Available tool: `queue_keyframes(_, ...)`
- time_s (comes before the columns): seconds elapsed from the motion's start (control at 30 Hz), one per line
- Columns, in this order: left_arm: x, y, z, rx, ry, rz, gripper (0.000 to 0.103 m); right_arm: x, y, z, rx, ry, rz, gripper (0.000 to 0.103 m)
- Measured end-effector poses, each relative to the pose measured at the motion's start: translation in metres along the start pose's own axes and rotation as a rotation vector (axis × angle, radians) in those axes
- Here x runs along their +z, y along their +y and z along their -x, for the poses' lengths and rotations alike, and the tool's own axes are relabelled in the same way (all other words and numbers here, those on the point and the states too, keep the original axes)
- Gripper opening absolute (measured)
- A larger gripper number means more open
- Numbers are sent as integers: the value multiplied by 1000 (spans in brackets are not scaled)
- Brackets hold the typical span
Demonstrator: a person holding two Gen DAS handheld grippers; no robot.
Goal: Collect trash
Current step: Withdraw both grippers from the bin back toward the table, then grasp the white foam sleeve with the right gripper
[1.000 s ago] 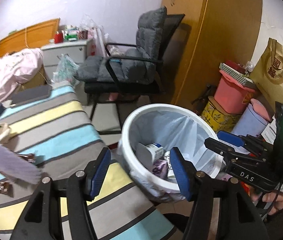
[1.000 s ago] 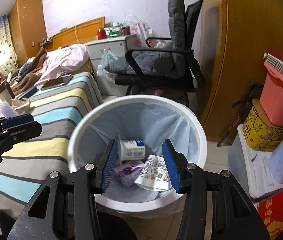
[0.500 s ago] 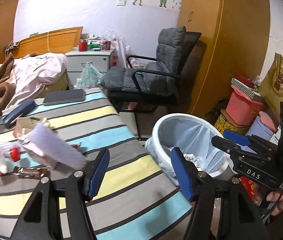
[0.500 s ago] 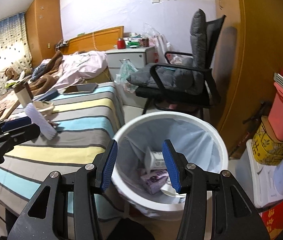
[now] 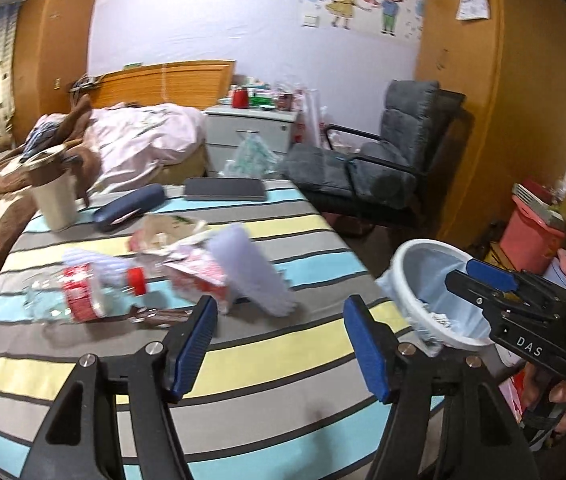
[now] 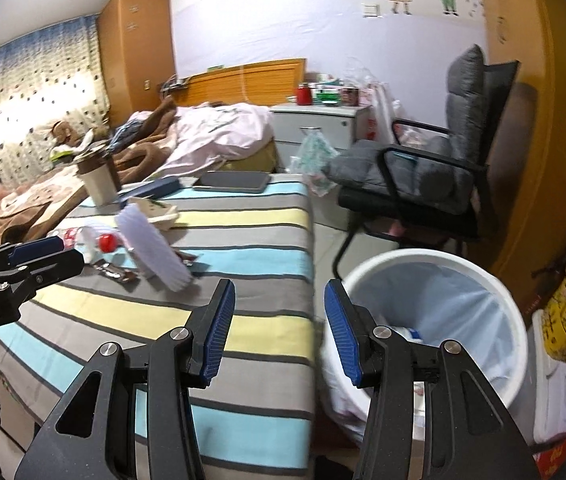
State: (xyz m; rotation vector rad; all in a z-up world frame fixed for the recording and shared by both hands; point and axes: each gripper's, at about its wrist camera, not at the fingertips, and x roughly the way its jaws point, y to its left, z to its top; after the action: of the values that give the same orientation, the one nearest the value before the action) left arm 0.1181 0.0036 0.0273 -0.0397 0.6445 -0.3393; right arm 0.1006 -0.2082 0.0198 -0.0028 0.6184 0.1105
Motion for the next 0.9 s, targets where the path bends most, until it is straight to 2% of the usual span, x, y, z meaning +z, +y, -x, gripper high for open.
queue_keyframes(0.3,-10,54,7,82,-1,66,70,8,36,-19,76,15,61,49)
queue_keyframes(0.6,-20,122,12,168,4,173,74,8,67,-48,176,71,128,49)
queue_keyframes(0.67,-21,136,11,185,5,189,75,8,71,-57,214,99,130,51)
queue_keyframes(0.73,-22,150,9,204,10,204,75,9,75,-63,216,108,142,58)
queue_keyframes(0.9,-22,179,-2,223,28,226,79,10,82,-78,243,152,162,60)
